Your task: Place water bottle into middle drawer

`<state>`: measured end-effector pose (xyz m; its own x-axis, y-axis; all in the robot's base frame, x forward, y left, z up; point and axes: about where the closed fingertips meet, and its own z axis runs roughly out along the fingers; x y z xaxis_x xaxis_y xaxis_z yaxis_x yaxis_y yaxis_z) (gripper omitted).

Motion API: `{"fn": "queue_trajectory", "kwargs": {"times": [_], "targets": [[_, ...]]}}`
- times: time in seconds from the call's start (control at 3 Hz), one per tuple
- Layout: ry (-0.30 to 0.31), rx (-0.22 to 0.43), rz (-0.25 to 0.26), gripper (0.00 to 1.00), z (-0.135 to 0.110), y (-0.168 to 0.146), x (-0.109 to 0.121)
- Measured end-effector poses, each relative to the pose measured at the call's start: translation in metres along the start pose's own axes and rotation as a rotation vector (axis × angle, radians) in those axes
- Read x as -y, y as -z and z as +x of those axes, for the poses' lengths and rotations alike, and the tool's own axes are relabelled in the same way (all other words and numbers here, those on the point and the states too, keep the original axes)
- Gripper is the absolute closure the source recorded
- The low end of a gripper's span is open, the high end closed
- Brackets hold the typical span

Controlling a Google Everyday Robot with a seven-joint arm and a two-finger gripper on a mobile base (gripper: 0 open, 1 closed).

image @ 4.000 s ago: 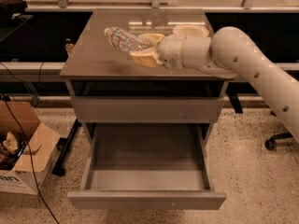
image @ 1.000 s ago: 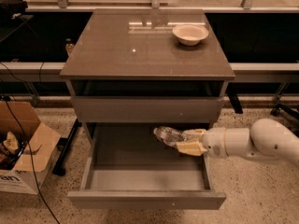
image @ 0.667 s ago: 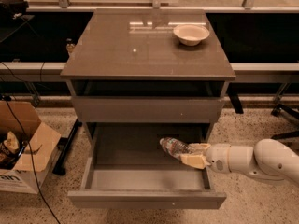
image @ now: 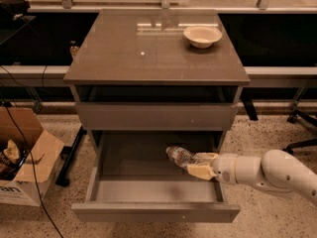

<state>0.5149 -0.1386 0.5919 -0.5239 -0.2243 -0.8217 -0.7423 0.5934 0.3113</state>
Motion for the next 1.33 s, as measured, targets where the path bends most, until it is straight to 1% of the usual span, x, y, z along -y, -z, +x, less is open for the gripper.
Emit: {"fn": "queue_trajectory", "kwargs": {"times": [0.33, 0.67, 1.0, 1.33], "targets": [[-0.052, -0.01, -0.032, 1.0, 0.027, -0.033, -0.002], [-0.113, -0.048, -0.082, 0.98, 0.063, -0.08, -0.006], [-0.114, -0.076, -0.092, 0.75, 0.075, -0.108, -0.008], [-0.107, -0.089, -0.109, 0.51, 0.076, -0.136, -0.008]]}}
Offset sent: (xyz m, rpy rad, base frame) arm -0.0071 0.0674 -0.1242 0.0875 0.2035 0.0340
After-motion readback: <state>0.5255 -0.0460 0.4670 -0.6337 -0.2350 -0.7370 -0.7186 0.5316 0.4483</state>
